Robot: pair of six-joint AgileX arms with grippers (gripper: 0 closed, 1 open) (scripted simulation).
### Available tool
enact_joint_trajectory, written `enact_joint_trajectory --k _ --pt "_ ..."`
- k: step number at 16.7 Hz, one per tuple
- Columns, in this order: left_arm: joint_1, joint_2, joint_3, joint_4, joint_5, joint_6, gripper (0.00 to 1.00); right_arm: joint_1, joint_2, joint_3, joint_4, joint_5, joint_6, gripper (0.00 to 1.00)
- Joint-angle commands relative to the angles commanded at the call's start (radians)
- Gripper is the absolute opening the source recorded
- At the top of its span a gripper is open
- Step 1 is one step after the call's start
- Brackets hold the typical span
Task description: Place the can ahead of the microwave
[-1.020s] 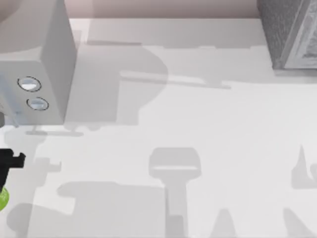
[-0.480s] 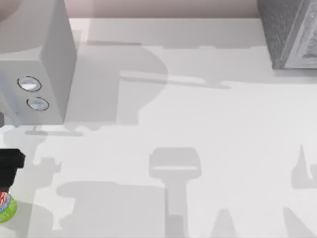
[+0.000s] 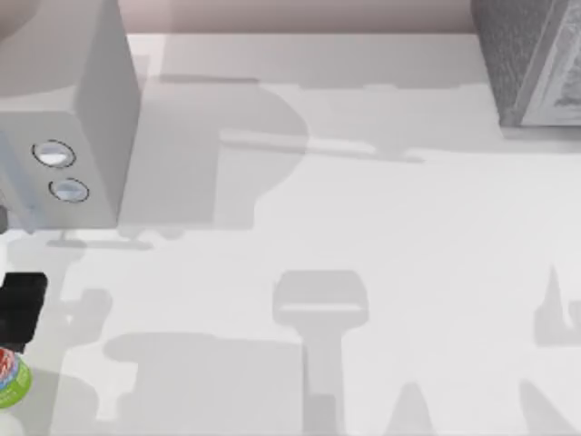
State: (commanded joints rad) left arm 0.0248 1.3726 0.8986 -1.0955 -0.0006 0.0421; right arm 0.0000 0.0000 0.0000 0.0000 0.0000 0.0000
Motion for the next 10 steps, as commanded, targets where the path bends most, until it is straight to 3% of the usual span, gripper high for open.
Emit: enact_joint_trajectory --k 10 --pt "-0.002 -0.025 0.141 -0.165 0.0 -0.003 1.0 0.0 0.0 0.0 0.0 0.0 0.0 1.0"
